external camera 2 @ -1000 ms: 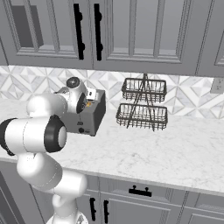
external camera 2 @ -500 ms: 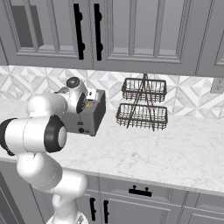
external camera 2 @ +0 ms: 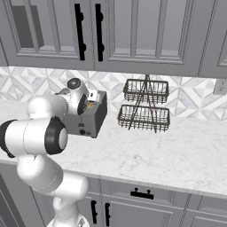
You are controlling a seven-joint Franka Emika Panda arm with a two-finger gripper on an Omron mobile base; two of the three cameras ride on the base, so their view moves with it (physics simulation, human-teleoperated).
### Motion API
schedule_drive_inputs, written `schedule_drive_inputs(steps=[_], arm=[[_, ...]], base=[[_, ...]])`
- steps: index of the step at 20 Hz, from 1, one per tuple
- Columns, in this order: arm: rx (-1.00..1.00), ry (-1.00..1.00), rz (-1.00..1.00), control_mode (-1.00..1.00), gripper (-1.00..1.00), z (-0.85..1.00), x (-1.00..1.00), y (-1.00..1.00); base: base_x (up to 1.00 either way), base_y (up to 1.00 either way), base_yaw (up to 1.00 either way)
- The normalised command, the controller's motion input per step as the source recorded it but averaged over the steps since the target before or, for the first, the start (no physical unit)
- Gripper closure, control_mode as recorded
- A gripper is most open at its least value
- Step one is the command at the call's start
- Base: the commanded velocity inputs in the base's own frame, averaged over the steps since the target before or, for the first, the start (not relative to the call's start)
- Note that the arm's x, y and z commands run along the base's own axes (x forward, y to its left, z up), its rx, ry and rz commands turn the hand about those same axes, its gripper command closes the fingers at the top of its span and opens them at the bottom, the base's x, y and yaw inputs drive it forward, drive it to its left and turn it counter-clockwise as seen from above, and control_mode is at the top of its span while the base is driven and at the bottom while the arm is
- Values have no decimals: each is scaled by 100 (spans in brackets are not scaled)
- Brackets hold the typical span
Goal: Start the toaster. Once the lever pops up, take the bread to the plate on the dining counter.
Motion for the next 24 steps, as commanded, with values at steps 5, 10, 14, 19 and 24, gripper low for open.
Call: schedule_drive_inputs(steps=[5,10,14,19,24], arm=[[0,0,0,-100,-100,0,0,0],[0,0,0,-100,-100,0,0,0],[0,0,0,-100,-100,0,0,0],[0,0,0,-100,-100,0,0,0],[0,0,0,-100,-100,0,0,0]], base=[[0,0,0],[0,0,0],[0,0,0],[0,0,0],[0,0,0]])
